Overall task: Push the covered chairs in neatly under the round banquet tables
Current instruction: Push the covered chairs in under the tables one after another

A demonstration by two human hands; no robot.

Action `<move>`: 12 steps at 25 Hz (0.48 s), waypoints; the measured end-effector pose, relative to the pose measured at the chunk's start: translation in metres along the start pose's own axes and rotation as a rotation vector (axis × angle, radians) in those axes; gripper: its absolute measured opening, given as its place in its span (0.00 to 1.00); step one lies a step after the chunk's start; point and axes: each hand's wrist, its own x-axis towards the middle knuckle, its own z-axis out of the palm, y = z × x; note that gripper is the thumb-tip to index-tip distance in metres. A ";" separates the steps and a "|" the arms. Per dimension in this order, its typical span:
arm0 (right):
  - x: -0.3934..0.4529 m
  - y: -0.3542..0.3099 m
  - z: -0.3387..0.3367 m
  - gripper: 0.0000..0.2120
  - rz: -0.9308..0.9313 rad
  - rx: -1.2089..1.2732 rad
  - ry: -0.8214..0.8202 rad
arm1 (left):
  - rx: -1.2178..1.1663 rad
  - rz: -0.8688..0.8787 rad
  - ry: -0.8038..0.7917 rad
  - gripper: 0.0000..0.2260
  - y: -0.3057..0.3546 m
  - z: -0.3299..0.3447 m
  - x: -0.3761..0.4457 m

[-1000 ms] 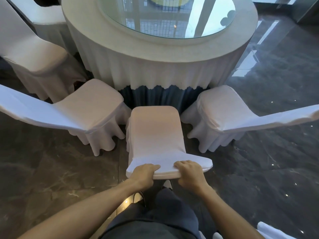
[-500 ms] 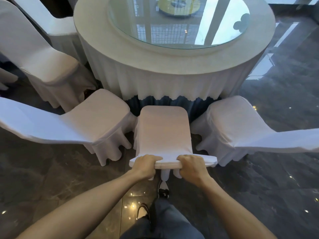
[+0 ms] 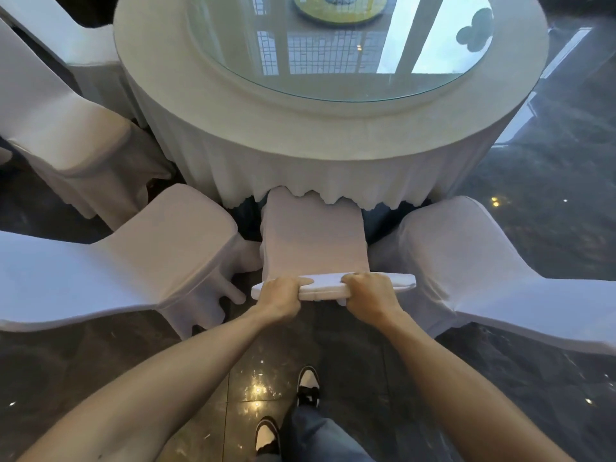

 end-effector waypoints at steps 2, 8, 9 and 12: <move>0.017 0.008 -0.003 0.07 0.009 -0.034 -0.005 | -0.011 -0.022 0.047 0.24 0.004 -0.004 0.018; 0.042 0.014 -0.007 0.09 0.038 -0.016 0.021 | -0.039 -0.054 0.072 0.21 0.003 -0.017 0.042; 0.041 0.015 -0.007 0.10 0.030 -0.014 0.020 | -0.044 -0.051 0.054 0.22 0.003 -0.018 0.042; 0.036 0.011 -0.011 0.11 0.040 0.018 0.019 | -0.040 -0.031 -0.020 0.24 -0.001 -0.024 0.039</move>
